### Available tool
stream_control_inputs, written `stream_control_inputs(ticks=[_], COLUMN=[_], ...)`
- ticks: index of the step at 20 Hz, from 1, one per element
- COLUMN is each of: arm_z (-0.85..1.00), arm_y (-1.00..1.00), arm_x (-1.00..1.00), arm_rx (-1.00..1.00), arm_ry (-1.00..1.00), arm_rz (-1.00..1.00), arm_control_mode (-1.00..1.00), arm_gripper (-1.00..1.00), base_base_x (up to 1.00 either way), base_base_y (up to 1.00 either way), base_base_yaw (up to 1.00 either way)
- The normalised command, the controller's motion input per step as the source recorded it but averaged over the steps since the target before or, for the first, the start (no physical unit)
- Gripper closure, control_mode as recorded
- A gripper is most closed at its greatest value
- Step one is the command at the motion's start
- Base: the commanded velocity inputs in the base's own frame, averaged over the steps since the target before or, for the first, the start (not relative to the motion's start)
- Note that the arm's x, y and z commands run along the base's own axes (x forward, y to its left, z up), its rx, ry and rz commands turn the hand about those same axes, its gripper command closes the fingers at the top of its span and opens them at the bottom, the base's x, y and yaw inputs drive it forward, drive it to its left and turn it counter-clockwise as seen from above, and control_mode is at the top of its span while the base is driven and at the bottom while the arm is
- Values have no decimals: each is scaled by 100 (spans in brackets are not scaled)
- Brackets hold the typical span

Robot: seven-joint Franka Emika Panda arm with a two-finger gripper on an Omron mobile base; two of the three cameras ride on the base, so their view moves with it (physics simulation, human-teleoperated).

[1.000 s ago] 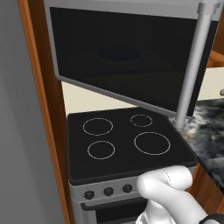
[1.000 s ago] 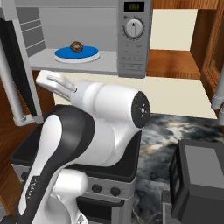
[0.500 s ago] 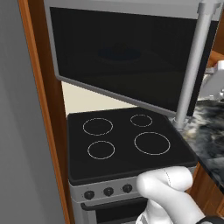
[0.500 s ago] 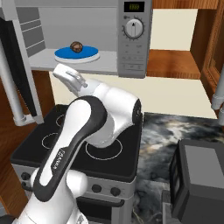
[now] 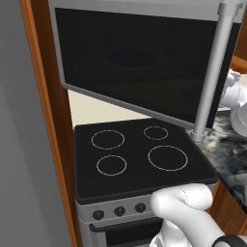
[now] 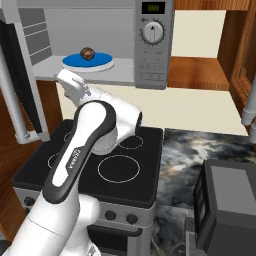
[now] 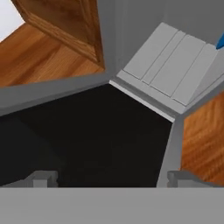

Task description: Retrieve the reheated potato from the microwave, then place the potato, cheese, and condiment on the cutting board.

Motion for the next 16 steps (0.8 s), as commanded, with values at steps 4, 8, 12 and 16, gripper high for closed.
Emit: stream_control_inputs(ticks=[4, 8, 12, 16], arm_z=[21, 33, 32, 19], arm_y=[54, 72, 85, 97], arm_x=[-30, -72, -83, -85], arm_rx=[1, 0, 0, 0], arm_ry=[-2, -8, -10, -8], arm_rz=[15, 14, 14, 13], arm_control_mode=[-100, -100, -100, -100], arm_gripper=[-100, -100, -100, -100], base_base_x=[0, 0, 0, 0], base_base_y=[0, 0, 0, 0], base_base_yaw=[0, 0, 0, 0])
